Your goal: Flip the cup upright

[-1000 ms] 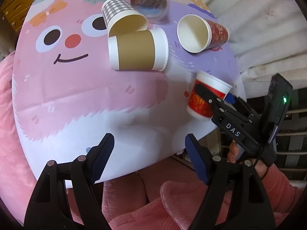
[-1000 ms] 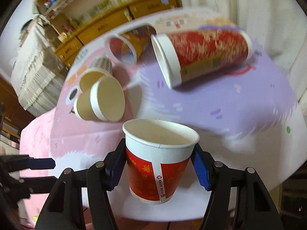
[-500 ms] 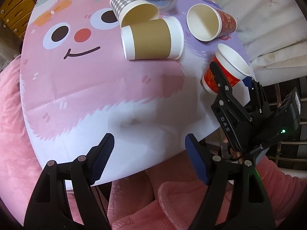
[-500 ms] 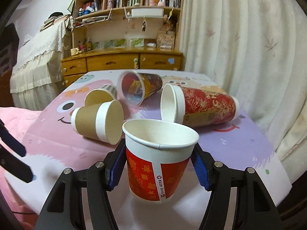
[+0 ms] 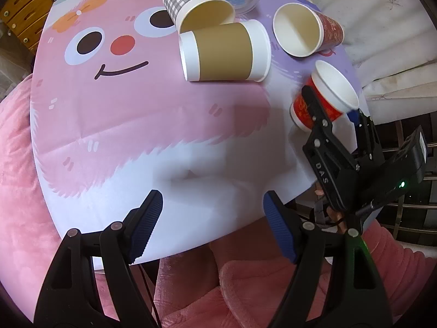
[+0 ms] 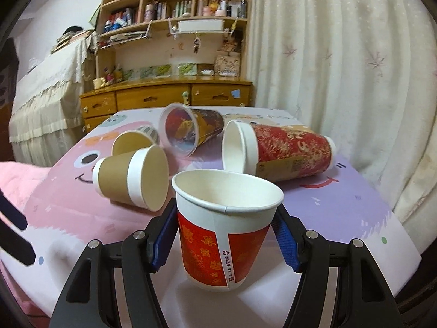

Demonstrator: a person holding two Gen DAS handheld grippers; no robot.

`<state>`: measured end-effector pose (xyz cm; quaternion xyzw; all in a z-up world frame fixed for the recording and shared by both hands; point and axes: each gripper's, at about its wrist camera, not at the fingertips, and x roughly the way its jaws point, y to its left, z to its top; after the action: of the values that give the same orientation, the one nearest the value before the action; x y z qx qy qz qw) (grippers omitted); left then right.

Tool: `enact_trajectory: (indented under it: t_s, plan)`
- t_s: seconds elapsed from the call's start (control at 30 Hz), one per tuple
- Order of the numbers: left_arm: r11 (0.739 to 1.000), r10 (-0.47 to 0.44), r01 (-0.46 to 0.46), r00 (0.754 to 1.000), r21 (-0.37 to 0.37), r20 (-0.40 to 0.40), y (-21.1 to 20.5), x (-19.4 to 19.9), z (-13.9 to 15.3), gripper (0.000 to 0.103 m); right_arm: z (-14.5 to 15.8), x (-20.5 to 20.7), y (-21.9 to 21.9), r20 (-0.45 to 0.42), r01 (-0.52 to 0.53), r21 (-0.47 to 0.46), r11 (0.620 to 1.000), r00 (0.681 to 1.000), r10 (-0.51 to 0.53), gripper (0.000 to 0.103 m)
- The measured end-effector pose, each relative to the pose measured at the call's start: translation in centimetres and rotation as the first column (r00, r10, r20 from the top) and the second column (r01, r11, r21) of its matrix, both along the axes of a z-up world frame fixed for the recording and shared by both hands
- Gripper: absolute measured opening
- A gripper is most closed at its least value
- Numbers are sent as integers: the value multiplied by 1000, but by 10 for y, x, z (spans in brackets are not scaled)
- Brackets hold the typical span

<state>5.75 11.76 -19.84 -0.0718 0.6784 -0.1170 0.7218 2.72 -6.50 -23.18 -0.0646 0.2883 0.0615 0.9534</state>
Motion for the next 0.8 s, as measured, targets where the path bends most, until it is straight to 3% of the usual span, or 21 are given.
enact_trajectory:
  t_s: [0.2, 0.4, 0.57, 0.8]
  plan:
    - [1000, 8, -9, 1000, -23, -4, -3, 3, -2, 74, -4, 0, -2, -32, -55, -37, 998, 998, 54, 69]
    - [999, 25, -25, 1000, -37, -14, -8, 5, -4, 74, -2, -8, -3, -72, -78, -31, 996, 995, 75, 84]
    - [997, 74, -74, 997, -18, -27, -7, 10, -6, 74, -2, -9, -6, -146, -97, -28, 995, 985, 92, 88]
    - [991, 137, -137, 990, 5, -35, -5, 10, -1, 74, 9, -11, -12, -302, -219, -35, 975, 932, 199, 91]
